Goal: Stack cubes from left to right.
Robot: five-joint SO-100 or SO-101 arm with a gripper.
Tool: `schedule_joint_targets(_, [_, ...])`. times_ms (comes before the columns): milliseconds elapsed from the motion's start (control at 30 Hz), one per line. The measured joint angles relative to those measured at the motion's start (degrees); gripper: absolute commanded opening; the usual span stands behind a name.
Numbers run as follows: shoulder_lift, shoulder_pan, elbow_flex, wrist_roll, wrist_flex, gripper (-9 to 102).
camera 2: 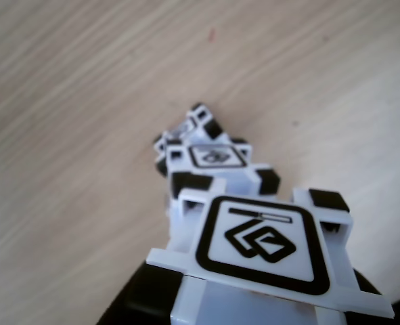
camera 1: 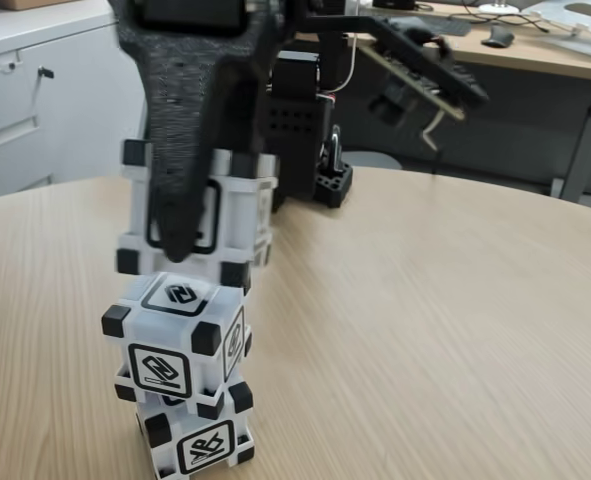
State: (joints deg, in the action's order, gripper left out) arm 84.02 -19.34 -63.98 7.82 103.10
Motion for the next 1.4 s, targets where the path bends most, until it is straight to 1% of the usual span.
schedule_joint_targets(400, [0.0,1.0,0.0,1.2,0.0,2])
schedule_joint_targets(600, [0.1,0.9,-4.0,1.6,0.0,2])
schedule_joint_targets(900, [0.1,0.4,-4.2,1.4,0.0,3])
schedule_joint_targets(933, [0.1,0.4,-4.2,1.2,0.0,5])
schedule_joint_targets(1000, [0.1,0.3,-4.2,0.9,0.0,24])
schedule_joint_targets(1033, [0.1,0.3,-4.2,0.9,0.0,30])
schedule_joint_targets(1067, [0.1,0.3,-4.2,0.9,0.0,33])
schedule_joint_targets(1300, [0.1,0.1,-4.3,0.9,0.0,41])
schedule_joint_targets(1400, [0.1,0.1,-4.3,0.9,0.0,42])
